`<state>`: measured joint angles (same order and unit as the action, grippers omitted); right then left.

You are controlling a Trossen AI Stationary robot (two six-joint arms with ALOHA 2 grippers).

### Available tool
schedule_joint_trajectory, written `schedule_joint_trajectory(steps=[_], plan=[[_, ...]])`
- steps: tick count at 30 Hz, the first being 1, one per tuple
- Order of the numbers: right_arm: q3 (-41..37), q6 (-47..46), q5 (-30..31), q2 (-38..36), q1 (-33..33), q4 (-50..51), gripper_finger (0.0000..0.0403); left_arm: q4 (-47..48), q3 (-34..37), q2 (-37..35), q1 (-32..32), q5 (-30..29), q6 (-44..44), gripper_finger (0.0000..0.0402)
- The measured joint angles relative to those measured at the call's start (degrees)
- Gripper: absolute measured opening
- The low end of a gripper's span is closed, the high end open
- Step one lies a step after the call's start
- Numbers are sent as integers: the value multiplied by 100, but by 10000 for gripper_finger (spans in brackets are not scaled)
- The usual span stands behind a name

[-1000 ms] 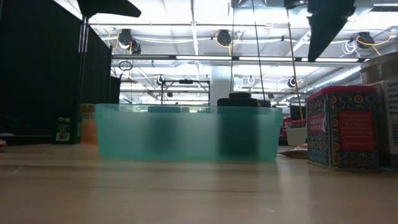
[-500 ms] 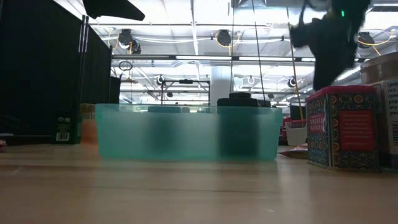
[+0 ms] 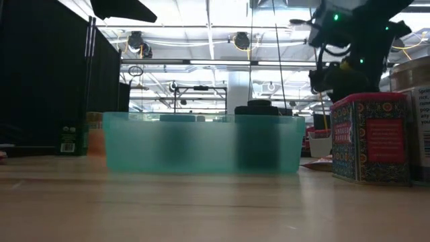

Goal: Sort spices by type
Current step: Put the right orange spice pack into the transparent bin

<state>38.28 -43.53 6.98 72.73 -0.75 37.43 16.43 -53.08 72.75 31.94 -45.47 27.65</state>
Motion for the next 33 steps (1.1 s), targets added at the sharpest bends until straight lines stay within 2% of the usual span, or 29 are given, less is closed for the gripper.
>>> schedule_joint_trajectory(steps=[5, 8, 14, 20, 27, 30, 33], plan=[[-143, 400, -6, 398, 0, -356, 240, 22, 0, 0, -67, 2, -8, 333], [-177, 596, -285, 673, 0, -634, 234, 66, 0, 0, -83, 2, -3, 333], [-153, 846, -168, 1053, -8, -780, 206, 68, 0, -2, -83, 4, 3, 333], [-160, 1067, -79, 1027, 0, -910, 139, 67, -1, -2, -83, 7, 7, 333], [-178, 1270, 122, 914, 2, -874, 13, 64, -2, -2, -83, 6, 10, 333], [-199, 1274, 234, 676, 1, -719, 11, 11, -2, -2, -83, -17, 38, 333], [-95, 1190, 685, 301, -70, -545, 3, -70, -2, -2, -85, -173, 42, 333]])
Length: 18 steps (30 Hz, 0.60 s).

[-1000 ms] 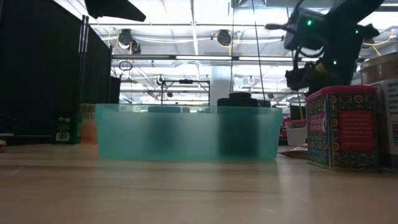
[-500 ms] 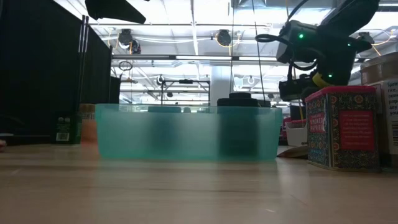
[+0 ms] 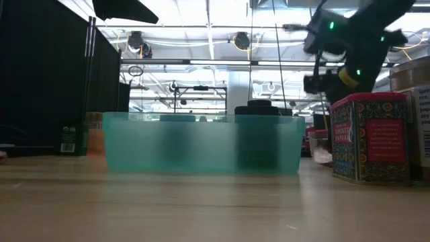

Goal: Sort spices by type
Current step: Put the right orange spice pack into the transparent bin

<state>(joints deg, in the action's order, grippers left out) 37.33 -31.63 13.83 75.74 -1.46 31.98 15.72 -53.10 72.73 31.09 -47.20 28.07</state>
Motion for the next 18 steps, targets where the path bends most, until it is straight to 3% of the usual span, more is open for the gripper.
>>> schedule_joint_trajectory(steps=[4, 8, 14, 18], plan=[[250, -10, 437, -555, -222, 461, 1, -33, 0, 0, 0, -24, 0, 333], [688, 135, 1291, -1004, -616, 837, 0, -231, 0, 29, -5, 49, -34, 333], [1496, 791, 2427, -1212, -1248, 1079, 0, -1410, 0, 338, -155, 1090, -956, 333], [1791, 1142, 2678, -1208, -1452, 1002, 0, -1702, 0, 481, -298, 1222, -1193, 333]])
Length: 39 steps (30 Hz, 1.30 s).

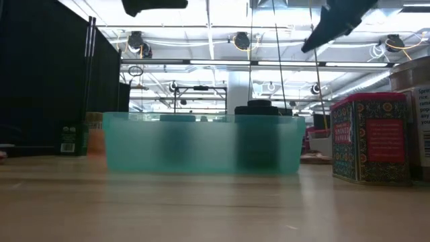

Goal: Sort spices by type
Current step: Put the right orange spice pack into the transparent bin

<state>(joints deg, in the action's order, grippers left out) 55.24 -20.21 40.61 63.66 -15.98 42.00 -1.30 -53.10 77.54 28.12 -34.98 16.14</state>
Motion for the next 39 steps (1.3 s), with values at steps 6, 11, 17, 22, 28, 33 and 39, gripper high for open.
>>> schedule_joint_trajectory(steps=[6, 11, 17, 22, 28, 33, 39], plan=[[-52, -897, -194, 38, 452, 90, 0, 12, 0, 11, -144, 6, 149, 333], [-56, -2233, -1006, 451, 1264, 684, 0, 4, 0, 9, -157, 4, 153, 333], [-67, -2216, -1613, 1341, 1882, 958, 0, 16, 0, 9, -157, 4, 155, 333], [-372, -2000, -1881, 1690, 2141, 894, 0, 77, 0, 9, -153, 7, 151, 333], [-1769, -2127, -2402, 1287, 2305, -1069, 0, 252, 0, 8, -147, 4, 139, 333], [-2497, -2527, -2401, 1347, 2342, -2534, 0, 234, 0, 6, -194, 4, -15, 333], [-2486, -2265, -2664, 1503, 2149, -2291, 0, 246, 0, 6, -250, 5, -13, 333]])
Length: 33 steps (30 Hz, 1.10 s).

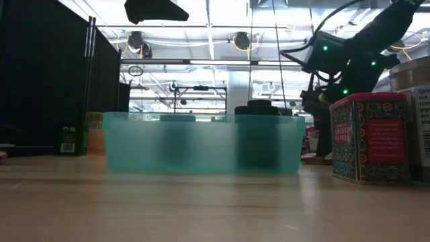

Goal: Sort spices by type
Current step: Put the right orange spice pack into the transparent bin

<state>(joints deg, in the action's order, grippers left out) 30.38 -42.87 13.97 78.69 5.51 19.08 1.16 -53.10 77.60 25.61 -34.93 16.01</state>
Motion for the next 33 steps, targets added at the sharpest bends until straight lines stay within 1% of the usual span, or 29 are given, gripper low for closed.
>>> schedule_joint_trajectory(steps=[4, 9, 15, 19, 21, 24, 27, 29, 33], plan=[[97, 65, -298, -110, -247, 972, 0, 18, 0, 0, -34, 1, -29, 333], [455, 179, -275, -387, -415, 2272, 0, 26, 0, 0, -167, 0, -26, 333], [1052, 208, -236, -651, -343, 3104, 0, 59, 0, 0, -230, 1, 2, 333], [1205, -4, -214, -691, 99, 3209, 10, 85, 0, 0, -228, 1, 2, 333], [1209, -82, -220, -679, 329, 3205, 24, 88, 0, 0, -228, 1, 2, 333], [1212, -176, -241, -653, 533, 3205, 57, 122, 0, 0, -230, 1, -37, 333], [1212, -109, -404, -657, 606, 3185, 100, 149, 0, 0, -230, 1, -156, 333], [1212, 23, -384, -656, 610, 3211, 132, 213, 0, 0, -228, 1, -184, 333], [1184, -366, -296, -657, 759, 3432, 189, 309, 0, 0, -228, 3, -184, 333]])
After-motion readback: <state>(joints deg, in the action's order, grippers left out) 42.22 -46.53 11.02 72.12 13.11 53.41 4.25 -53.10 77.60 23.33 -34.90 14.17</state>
